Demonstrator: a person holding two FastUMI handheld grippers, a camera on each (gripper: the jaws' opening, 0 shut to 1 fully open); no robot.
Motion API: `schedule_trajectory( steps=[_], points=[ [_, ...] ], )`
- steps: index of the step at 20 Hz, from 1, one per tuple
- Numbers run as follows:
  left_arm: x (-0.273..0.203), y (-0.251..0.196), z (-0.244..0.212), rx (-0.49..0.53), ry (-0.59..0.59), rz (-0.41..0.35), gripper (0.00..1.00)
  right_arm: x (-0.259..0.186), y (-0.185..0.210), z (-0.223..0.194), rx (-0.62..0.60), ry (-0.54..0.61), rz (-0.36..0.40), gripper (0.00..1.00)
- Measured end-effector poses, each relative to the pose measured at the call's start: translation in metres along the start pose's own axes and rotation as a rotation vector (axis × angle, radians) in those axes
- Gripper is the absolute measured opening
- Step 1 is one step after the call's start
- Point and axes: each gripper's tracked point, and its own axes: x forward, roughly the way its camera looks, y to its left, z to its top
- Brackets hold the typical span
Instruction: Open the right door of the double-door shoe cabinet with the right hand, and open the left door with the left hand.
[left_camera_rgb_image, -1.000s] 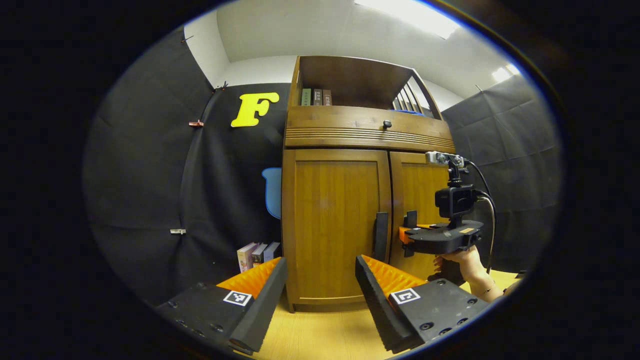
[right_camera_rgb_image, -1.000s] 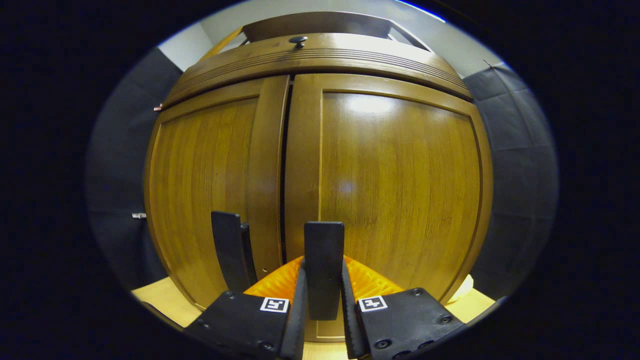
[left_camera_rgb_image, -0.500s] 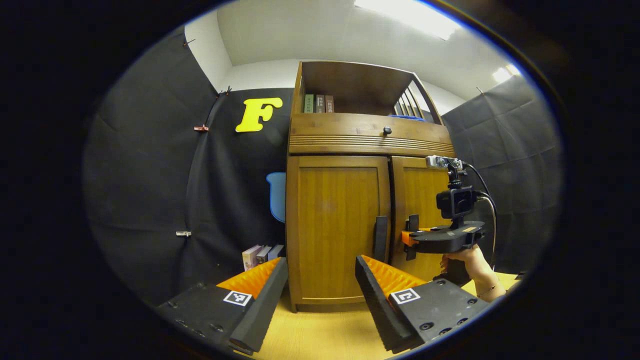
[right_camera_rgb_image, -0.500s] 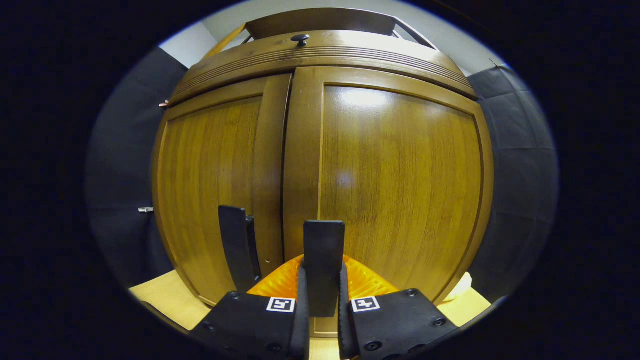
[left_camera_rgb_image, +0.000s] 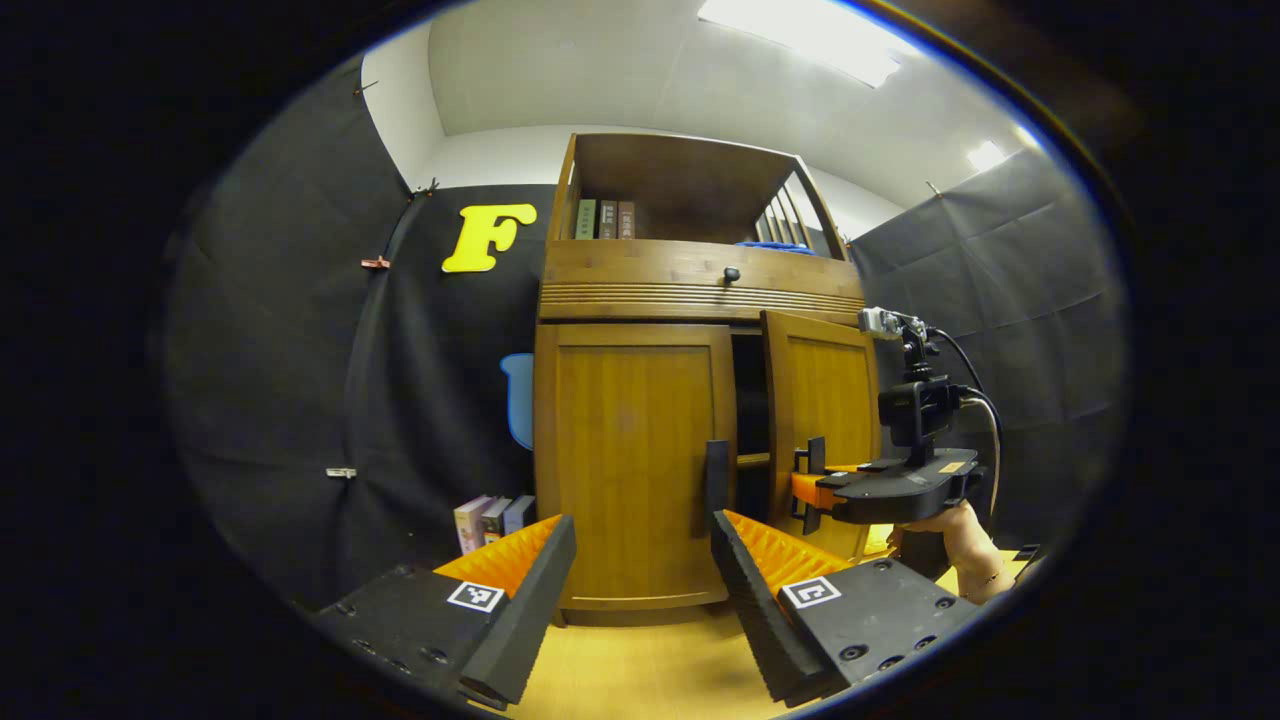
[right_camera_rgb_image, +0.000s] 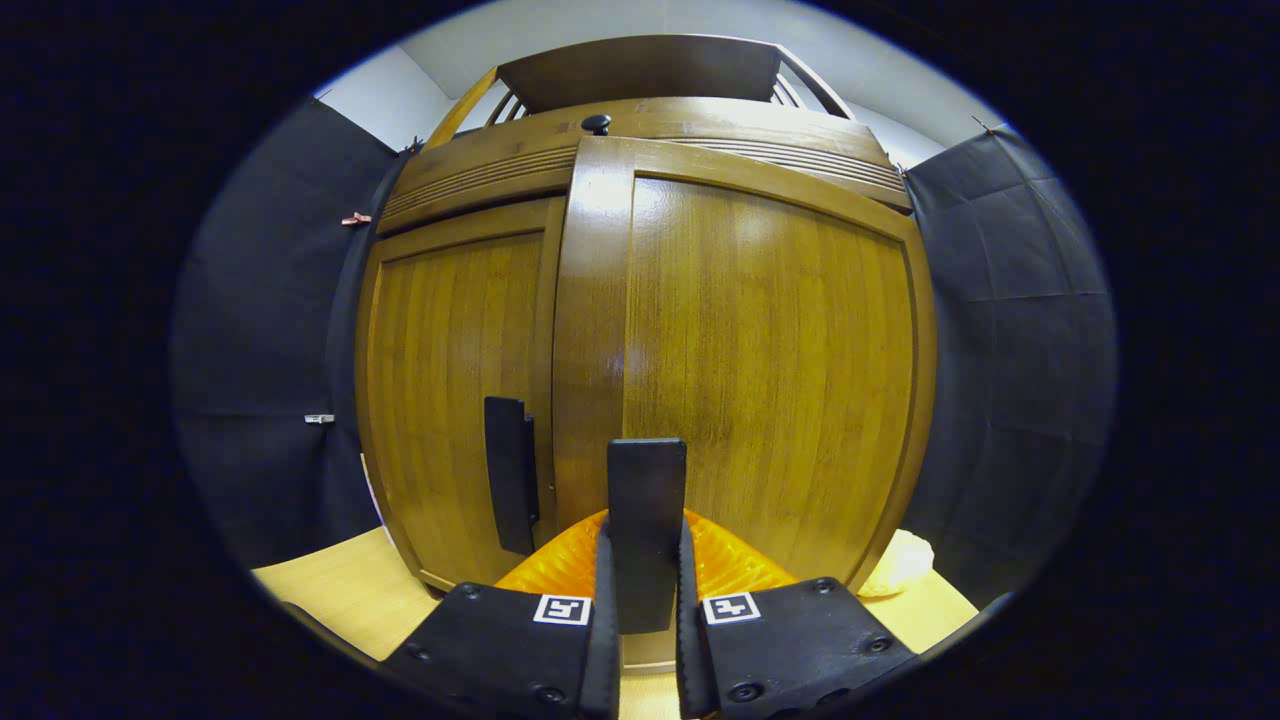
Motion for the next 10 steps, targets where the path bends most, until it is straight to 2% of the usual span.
schedule_trajectory(
  steps=[2,3,4,5,7,8,9,10],
  points=[
    [0.002,-0.006,-0.002,0.003,0.007,-0.018,0.86,-0.011,-0.004,0.001,-0.011,0.004,0.008,0.26],
    [0.003,-0.009,-0.003,0.007,0.008,-0.023,0.87,-0.018,-0.005,0.000,-0.021,0.006,0.012,0.31],
    [0.005,-0.013,-0.004,0.008,0.007,-0.028,0.86,-0.023,-0.008,0.002,-0.030,0.006,0.017,0.26],
    [0.007,-0.017,-0.004,0.005,0.006,-0.037,0.87,-0.028,-0.010,0.001,-0.035,0.007,0.023,0.26],
    [0.009,-0.028,-0.005,-0.008,0.004,-0.061,0.84,-0.037,-0.015,0.001,-0.032,0.006,0.037,0.26],
    [0.011,-0.034,-0.005,-0.012,0.004,-0.075,0.86,-0.042,-0.017,0.002,-0.030,0.006,0.044,0.22],
    [0.013,-0.040,-0.004,-0.012,0.002,-0.085,0.86,-0.048,-0.021,0.001,-0.030,0.004,0.049,0.26],
    [0.015,-0.045,-0.004,-0.011,0.000,-0.094,0.84,-0.053,-0.025,0.001,-0.028,0.006,0.056,0.26]
  ],
)
